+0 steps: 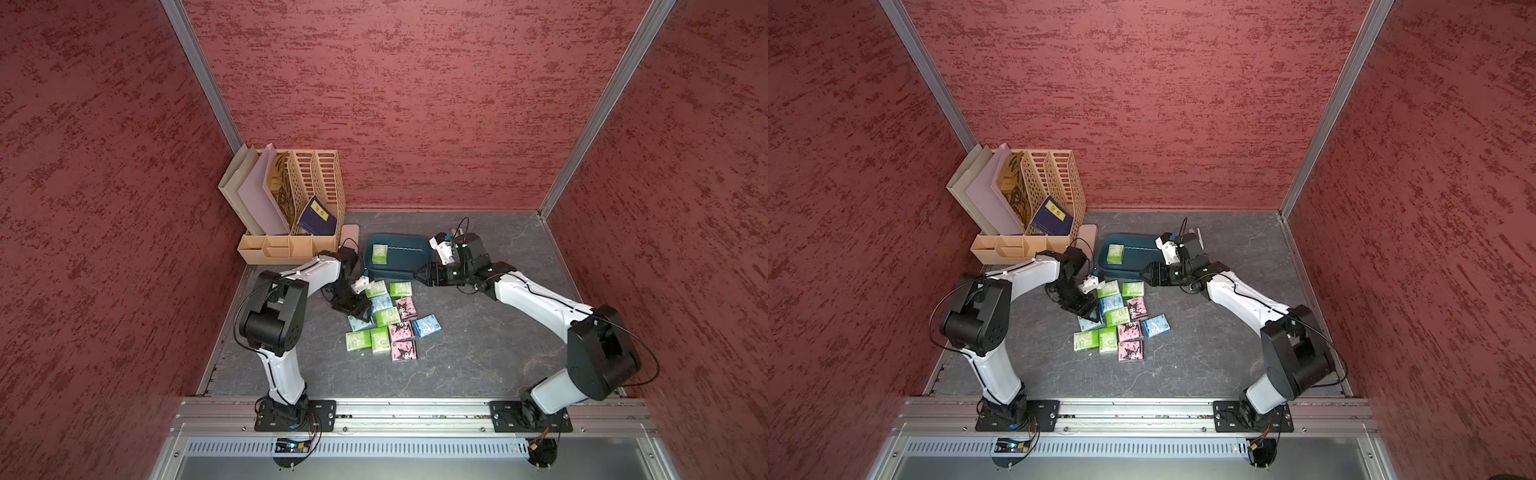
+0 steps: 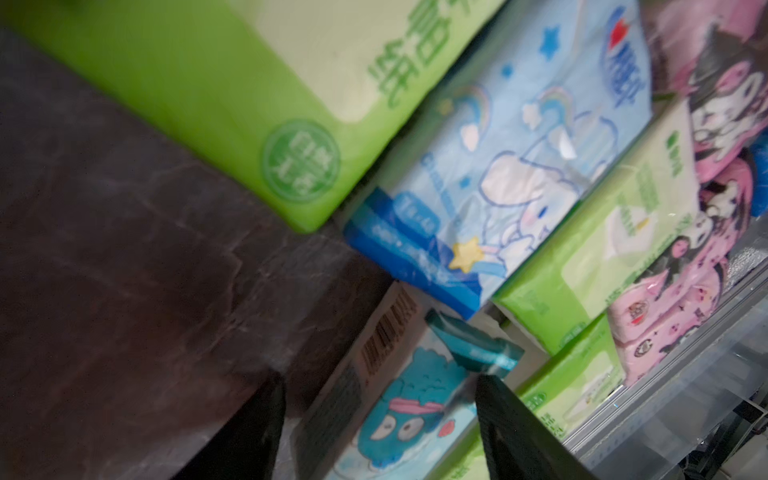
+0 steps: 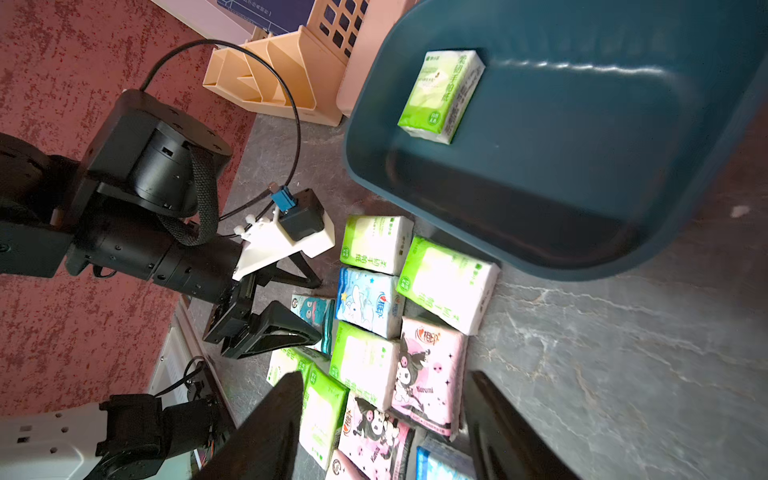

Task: Put the pocket tissues into the storage box
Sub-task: Pick up the pocket tissues from the center of the board, then place the pocket tissues in the storage box.

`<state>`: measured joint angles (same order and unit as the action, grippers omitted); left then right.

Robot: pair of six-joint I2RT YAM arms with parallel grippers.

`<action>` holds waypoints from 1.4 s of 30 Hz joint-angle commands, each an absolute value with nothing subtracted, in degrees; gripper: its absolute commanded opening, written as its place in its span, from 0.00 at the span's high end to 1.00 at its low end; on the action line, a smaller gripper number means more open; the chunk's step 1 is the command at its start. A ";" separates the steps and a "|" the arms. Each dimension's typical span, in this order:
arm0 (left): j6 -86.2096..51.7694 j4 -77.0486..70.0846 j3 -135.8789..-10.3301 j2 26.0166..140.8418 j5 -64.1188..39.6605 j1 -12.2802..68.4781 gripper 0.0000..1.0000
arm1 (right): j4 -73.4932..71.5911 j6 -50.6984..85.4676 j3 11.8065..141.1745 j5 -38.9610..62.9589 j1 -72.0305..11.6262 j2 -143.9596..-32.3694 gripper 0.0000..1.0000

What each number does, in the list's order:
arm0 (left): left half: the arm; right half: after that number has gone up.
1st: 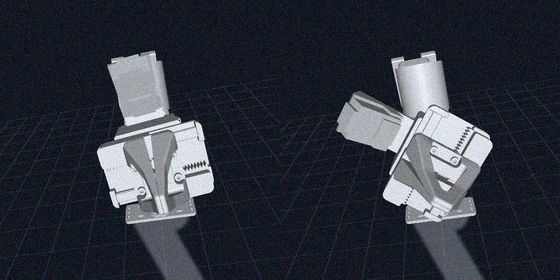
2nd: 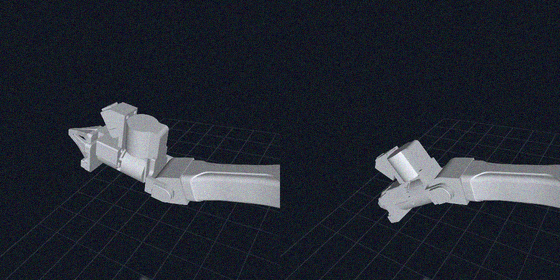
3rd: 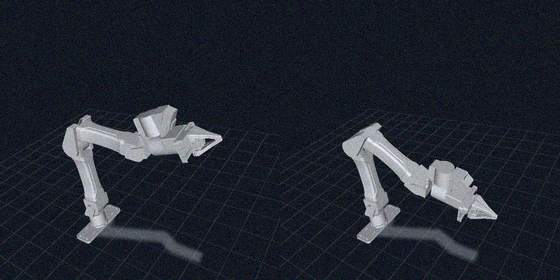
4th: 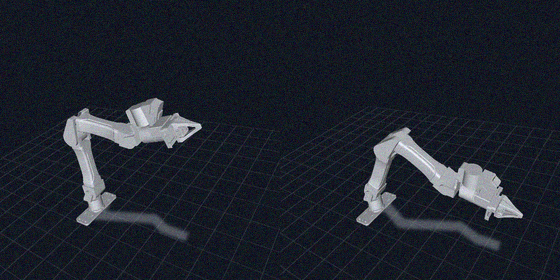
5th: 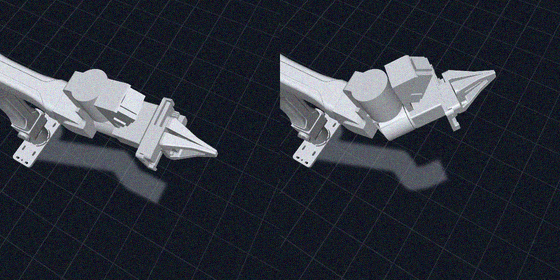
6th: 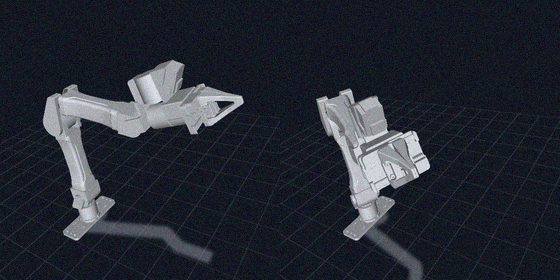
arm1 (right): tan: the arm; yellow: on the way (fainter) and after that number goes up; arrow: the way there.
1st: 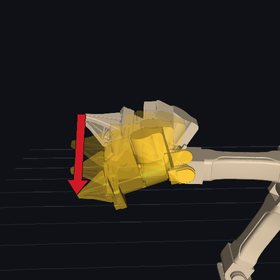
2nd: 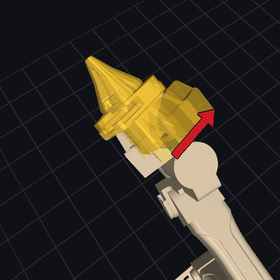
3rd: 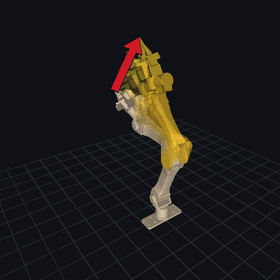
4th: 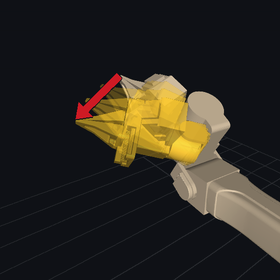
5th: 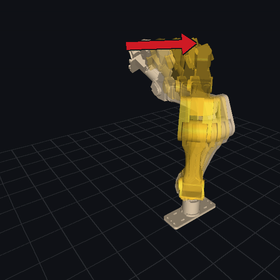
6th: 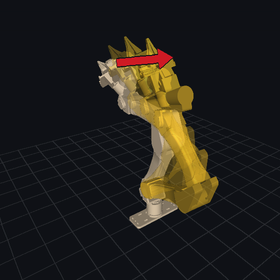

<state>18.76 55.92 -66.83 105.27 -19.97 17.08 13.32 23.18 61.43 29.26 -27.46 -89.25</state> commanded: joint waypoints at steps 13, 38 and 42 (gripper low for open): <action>16.50 56.60 -66.97 105.58 -15.80 17.40 0.80 | 13.27 23.55 60.30 30.05 -26.76 -87.23 0.35; -15.07 26.29 -67.28 82.49 -24.06 15.04 1.00 | -1.97 29.04 67.91 34.37 -33.40 -90.33 0.43; -17.54 18.64 -65.10 82.48 -25.46 17.53 1.00 | -4.49 30.15 68.82 34.58 -34.56 -92.50 0.44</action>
<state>-12.19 28.47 -66.72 82.26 -23.40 16.21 -0.27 28.75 67.26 33.74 -33.74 -90.65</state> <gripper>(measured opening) 0.105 0.560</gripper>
